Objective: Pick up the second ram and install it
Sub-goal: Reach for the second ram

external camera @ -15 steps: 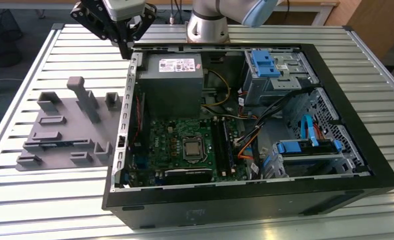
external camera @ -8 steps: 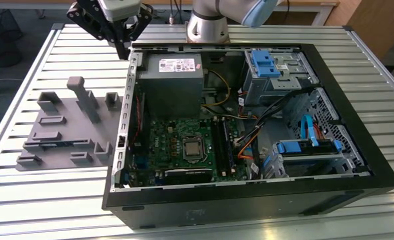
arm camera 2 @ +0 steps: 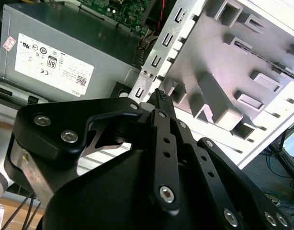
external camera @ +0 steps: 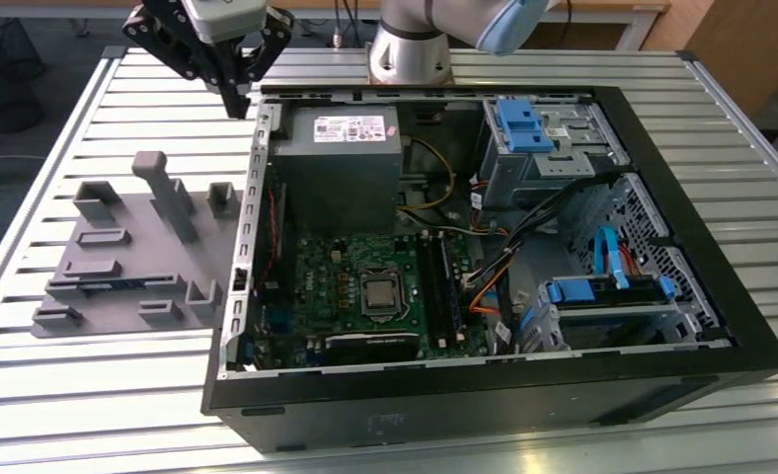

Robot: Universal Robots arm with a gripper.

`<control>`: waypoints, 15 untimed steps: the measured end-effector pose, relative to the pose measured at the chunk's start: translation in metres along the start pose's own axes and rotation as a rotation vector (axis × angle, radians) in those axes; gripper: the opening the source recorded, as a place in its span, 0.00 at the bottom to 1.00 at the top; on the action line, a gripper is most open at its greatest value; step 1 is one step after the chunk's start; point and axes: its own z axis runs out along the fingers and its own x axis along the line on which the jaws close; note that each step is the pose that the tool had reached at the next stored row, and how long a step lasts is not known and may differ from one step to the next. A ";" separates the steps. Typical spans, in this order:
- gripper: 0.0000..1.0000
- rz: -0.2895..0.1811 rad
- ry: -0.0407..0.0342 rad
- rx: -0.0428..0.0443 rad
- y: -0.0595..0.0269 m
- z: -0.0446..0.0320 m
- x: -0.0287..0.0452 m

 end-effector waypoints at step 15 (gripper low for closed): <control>0.11 0.000 0.0014 0.0001 -0.0011 0.0009 0.0138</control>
